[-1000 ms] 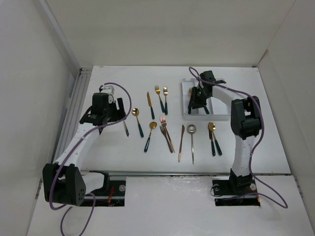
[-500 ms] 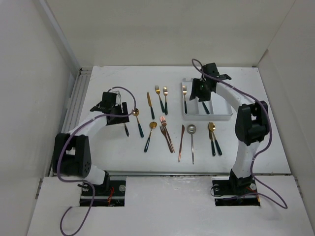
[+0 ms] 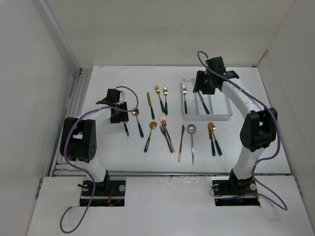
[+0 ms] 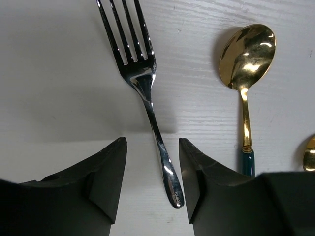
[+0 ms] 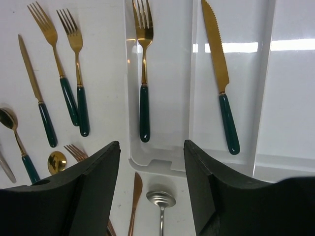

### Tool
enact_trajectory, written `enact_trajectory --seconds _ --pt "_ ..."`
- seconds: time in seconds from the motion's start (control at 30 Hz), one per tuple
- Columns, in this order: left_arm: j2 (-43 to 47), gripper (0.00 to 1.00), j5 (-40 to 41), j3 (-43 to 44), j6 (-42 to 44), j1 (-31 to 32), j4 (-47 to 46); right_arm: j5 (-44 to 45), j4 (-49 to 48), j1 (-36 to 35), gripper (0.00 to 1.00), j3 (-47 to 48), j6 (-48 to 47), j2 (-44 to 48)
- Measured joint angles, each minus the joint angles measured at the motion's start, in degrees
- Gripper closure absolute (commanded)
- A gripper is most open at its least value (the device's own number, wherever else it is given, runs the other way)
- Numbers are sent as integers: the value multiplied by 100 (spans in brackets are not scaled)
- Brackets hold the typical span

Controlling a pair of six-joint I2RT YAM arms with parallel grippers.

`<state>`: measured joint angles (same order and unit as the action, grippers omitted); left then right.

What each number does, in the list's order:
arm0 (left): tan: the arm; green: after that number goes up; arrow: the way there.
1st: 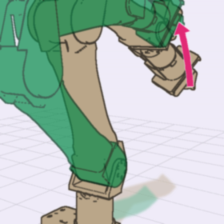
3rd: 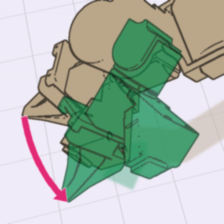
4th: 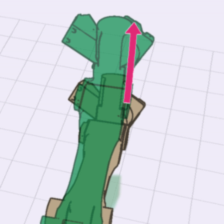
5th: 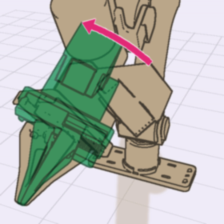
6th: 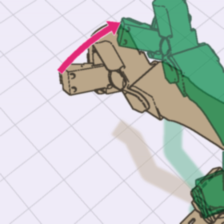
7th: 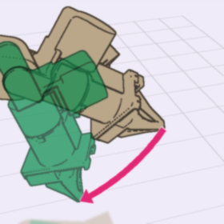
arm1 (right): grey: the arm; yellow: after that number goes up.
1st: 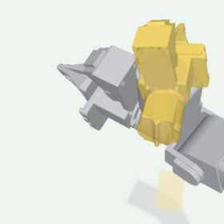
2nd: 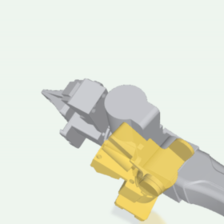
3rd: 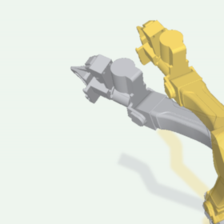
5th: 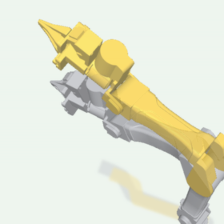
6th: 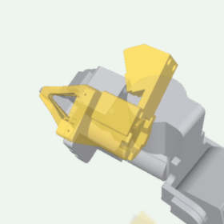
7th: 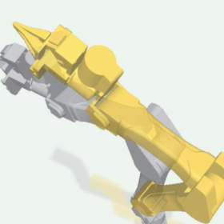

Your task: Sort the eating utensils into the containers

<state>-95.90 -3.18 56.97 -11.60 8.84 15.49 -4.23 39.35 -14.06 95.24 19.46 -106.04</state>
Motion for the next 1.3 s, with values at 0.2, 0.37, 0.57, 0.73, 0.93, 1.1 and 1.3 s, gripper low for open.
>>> enact_trajectory --seconds 0.2,0.37,0.57,0.73,0.93,1.1,1.3 --pt "-122 61 -63 0 57 149 -31 83 66 0 40 -17 7 20" --pt "-122 61 -26 -28 83 199 -98 179 76 0 38 -164 48 216" --pt "-308 81 188 127 101 205 -151 352 70 0 38 -201 66 439" --pt "-372 100 286 175 116 197 -286 485 90 0 38 -249 81 522" --pt "-361 100 238 175 79 144 -297 549 24 -144 33 -466 -13 697" --pt "-302 100 -131 411 52 -120 111 450 -264 -887 28 -708 -404 960" --pt "328 100 -656 1631 52 -219 481 -603 -1515 -2225 8 -841 -693 1248"
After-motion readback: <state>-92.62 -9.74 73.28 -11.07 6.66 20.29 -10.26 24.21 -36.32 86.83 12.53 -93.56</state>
